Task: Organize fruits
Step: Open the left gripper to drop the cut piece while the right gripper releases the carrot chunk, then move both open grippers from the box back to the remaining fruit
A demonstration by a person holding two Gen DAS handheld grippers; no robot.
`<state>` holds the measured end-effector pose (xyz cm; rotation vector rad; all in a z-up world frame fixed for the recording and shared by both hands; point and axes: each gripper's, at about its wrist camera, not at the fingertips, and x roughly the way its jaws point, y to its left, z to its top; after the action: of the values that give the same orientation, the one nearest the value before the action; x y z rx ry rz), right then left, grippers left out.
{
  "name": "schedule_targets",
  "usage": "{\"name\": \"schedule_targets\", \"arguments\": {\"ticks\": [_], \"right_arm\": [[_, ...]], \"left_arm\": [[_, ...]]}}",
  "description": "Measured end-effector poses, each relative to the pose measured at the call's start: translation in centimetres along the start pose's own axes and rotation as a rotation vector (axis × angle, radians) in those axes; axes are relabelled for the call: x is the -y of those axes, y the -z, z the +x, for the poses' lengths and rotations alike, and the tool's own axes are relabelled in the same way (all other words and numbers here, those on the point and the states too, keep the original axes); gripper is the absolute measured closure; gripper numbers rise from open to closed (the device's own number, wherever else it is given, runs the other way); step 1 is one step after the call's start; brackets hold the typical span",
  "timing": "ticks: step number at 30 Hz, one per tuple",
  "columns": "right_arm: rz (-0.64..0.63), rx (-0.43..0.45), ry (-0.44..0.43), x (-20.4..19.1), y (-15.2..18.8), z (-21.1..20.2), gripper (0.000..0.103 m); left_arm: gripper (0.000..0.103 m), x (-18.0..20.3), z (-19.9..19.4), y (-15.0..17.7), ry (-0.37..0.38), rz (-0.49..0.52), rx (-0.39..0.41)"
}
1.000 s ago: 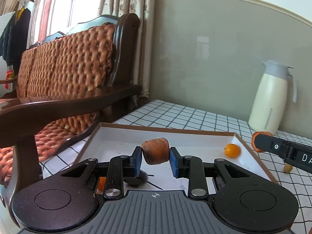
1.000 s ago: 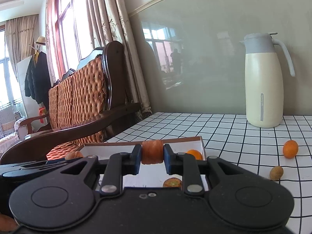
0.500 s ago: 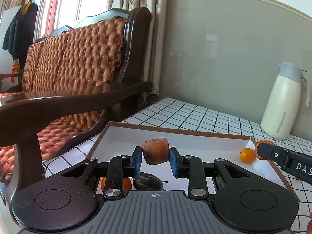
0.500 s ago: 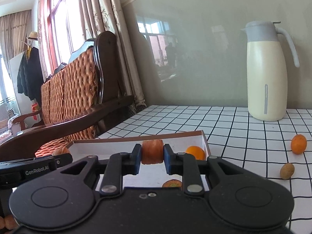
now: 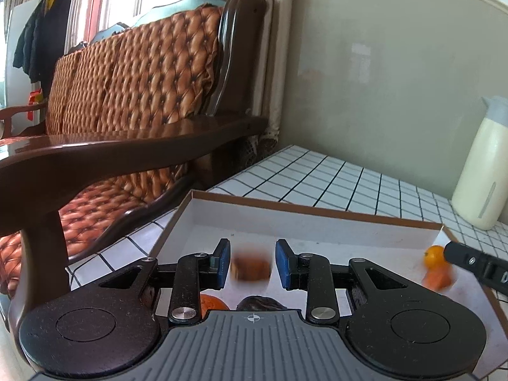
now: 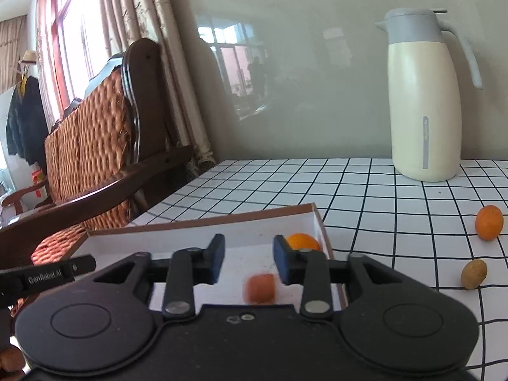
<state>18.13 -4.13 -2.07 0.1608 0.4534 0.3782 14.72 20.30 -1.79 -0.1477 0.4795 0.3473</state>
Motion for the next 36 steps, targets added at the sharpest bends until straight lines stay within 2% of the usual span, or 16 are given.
{"name": "schedule_targets", "arguments": {"ticks": [1, 2, 3, 4, 5, 7, 9, 14, 16, 18, 25, 36], "right_arm": [[0.003, 0.008, 0.003, 0.0, 0.0, -0.1, 0.055], [0.008, 0.025, 0.008, 0.1, 0.0, -0.4, 0.047], [0.016, 0.047, 0.001, 0.2, -0.1, -0.8, 0.037], [0.023, 0.065, -0.003, 0.2, -0.2, -1.2, 0.03], [0.025, 0.079, -0.008, 0.2, -0.3, -1.6, 0.028], [0.02, 0.106, -0.024, 0.2, -0.6, -2.2, 0.026], [0.028, 0.129, -0.04, 0.2, -0.9, -2.9, 0.021], [0.011, 0.166, -0.062, 0.0, -1.3, -4.0, 0.018], [0.01, 0.198, -0.06, -0.1, -1.4, -4.7, 0.008], [0.011, 0.223, -0.064, 0.0, -1.4, -5.3, 0.006], [-0.02, 0.258, -0.088, 0.1, -1.3, -6.8, 0.006], [-0.045, 0.391, -0.133, 1.8, -0.6, -10.2, 0.006]], "left_arm": [[0.072, 0.0, 0.1, 0.0, -0.001, -0.001, -0.005], [0.057, 0.0, 0.2, 0.0, -0.001, -0.005, -0.01], [0.021, 0.0, 0.0, 0.0, 0.002, -0.013, -0.012], [0.004, 0.0, -0.3, -0.1, -0.006, -0.024, 0.002], [0.0, 0.1, -1.2, -0.1, -0.03, -0.033, 0.054], [0.0, 0.4, -2.4, -0.3, -0.035, -0.003, 0.117], [0.0, 0.6, -2.6, -0.4, -0.033, 0.007, 0.113], [0.0, 0.7, -3.2, -0.3, -0.025, 0.017, 0.106], [0.0, 0.9, -3.7, -0.3, -0.034, 0.03, 0.127], [0.0, 1.0, -4.2, -0.3, -0.043, 0.04, 0.146], [0.0, 1.5, -5.1, -0.1, -0.041, 0.053, 0.159], [0.0, 4.6, -7.1, 0.6, -0.066, 0.158, 0.238]]}}
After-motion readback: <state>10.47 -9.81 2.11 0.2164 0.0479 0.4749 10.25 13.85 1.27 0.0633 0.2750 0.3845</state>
